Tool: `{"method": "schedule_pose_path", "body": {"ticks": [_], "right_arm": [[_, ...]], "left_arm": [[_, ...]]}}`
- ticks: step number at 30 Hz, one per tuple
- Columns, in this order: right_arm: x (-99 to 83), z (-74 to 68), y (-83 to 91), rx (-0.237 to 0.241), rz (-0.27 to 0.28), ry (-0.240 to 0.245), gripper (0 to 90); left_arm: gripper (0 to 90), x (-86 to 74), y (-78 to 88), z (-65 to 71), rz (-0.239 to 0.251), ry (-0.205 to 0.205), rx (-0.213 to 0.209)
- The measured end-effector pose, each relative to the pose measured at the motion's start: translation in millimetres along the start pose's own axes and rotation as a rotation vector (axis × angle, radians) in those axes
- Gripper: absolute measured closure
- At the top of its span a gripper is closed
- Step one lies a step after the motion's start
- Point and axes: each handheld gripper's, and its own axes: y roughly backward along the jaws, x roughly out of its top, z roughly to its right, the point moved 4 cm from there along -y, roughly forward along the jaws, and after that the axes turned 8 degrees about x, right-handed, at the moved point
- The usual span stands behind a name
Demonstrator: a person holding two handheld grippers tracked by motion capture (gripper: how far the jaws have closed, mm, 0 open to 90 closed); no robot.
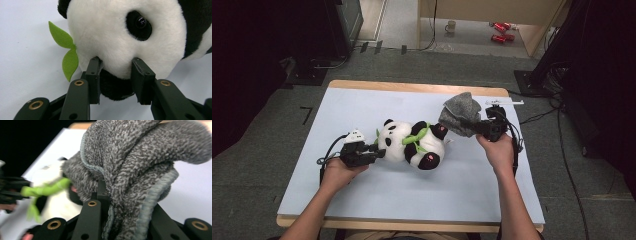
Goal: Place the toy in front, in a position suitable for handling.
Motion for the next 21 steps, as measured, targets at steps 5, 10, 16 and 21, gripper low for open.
{"method": "schedule_pose_path", "body": {"ticks": [5,10,16,21], "right_arm": [[6.5,-28.0,-8.6,0.063,0.007,0.053,78.8],[3.1,-38.9,-29.1,0.078,-0.033,0.087,78.6],[-6.3,-15.8,-42.2,0.061,-0.066,0.027,78.3],[-9.4,-3.2,-39.3,-0.018,-0.083,0.047,78.2]], "left_arm": [[63.0,-0.7,0.1,1.0,0.007,0.001,0.006],[62.9,-3.2,1.1,2.3,0.018,-0.013,0.019],[62.8,-4.0,2.5,4.3,0.026,-0.005,0.025],[62.8,-3.2,2.7,5.4,0.025,-0.001,0.03]]}}
